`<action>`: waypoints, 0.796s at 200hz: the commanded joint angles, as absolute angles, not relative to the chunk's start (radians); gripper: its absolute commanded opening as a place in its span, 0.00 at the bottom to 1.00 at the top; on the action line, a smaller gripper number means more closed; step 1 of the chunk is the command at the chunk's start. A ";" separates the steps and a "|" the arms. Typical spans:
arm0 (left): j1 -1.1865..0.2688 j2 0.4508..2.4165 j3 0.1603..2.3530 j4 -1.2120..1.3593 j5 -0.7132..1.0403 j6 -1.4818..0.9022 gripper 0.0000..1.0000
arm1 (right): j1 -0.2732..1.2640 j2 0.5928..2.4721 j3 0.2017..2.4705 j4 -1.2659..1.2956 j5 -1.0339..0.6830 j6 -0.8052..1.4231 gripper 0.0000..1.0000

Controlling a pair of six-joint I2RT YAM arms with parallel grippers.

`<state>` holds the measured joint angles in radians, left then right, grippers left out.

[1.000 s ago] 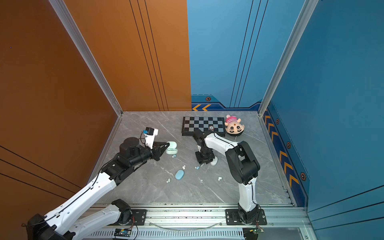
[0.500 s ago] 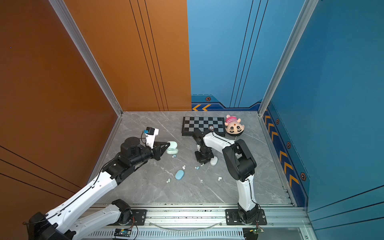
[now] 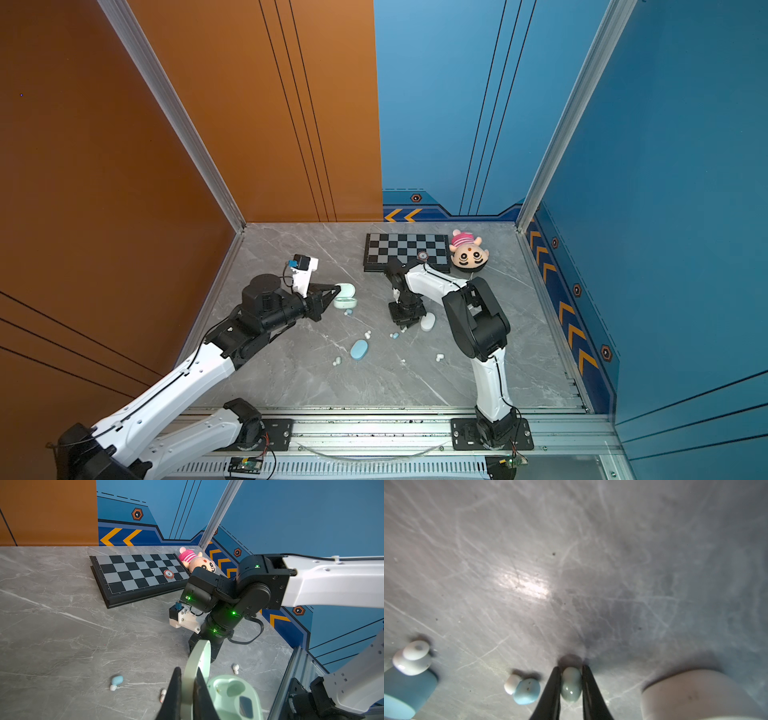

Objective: Insert the wireless bluetooth earbuds into the charging case
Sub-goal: 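Lower the right gripper and grasp the pale green earbud, then lift the pale green earbud with the right gripper over the open case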

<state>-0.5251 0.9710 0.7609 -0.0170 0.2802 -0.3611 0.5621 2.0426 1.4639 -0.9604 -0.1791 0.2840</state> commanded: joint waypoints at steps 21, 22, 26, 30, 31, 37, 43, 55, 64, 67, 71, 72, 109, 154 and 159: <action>-0.539 0.971 0.761 0.000 0.271 -0.367 0.00 | 0.555 2.035 1.476 -0.989 -0.183 0.263 0.14; -0.539 0.971 0.761 0.000 0.271 -0.368 0.00 | 0.555 2.034 1.477 -0.989 -0.183 0.263 0.14; -0.540 0.971 0.760 0.000 0.269 -0.368 0.00 | 0.554 2.029 1.478 -0.990 -0.183 0.264 0.14; -0.541 0.972 0.759 0.000 0.265 -0.368 0.00 | 0.554 2.024 1.480 -0.989 -0.183 0.264 0.14; -0.542 0.972 0.758 0.000 0.265 -0.367 0.00 | 0.553 2.023 1.481 -0.988 -0.183 0.265 0.14; -0.544 0.976 0.759 0.001 0.259 -0.365 0.00 | 0.552 2.015 1.483 -0.989 -0.185 0.267 0.14; -0.547 0.978 0.759 0.000 0.253 -0.361 0.00 | 0.549 2.008 1.488 -0.989 -0.188 0.271 0.14; -0.555 0.988 0.759 0.005 0.237 -0.354 0.00 | 0.545 1.992 1.497 -0.989 -0.198 0.279 0.13; -0.563 0.996 0.758 0.014 0.219 -0.347 0.00 | 0.541 1.978 1.505 -0.989 -0.203 0.284 0.13; -0.566 0.998 0.756 0.017 0.211 -0.345 0.00 | 0.539 1.972 1.506 -0.990 -0.206 0.285 0.13; -0.570 1.003 0.755 0.023 0.203 -0.342 0.00 | 0.536 1.966 1.509 -0.991 -0.210 0.289 0.13; -0.571 1.004 0.754 0.025 0.200 -0.341 0.00 | 0.536 1.964 1.509 -0.990 -0.211 0.289 0.13; -0.602 1.058 0.737 0.129 0.105 -0.331 0.00 | 0.505 1.887 1.518 -0.991 -0.264 0.310 0.13; -0.623 1.165 0.724 0.283 0.012 -0.322 0.00 | 0.489 1.771 1.532 -0.994 -0.375 0.311 0.14; -0.624 1.176 0.720 0.305 0.007 -0.322 0.00 | 0.489 1.757 1.535 -0.996 -0.389 0.312 0.14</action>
<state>-0.6102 1.1336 0.7418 0.1711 0.0856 -0.3443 0.4896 1.8263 1.5028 -0.9615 -0.3019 0.2962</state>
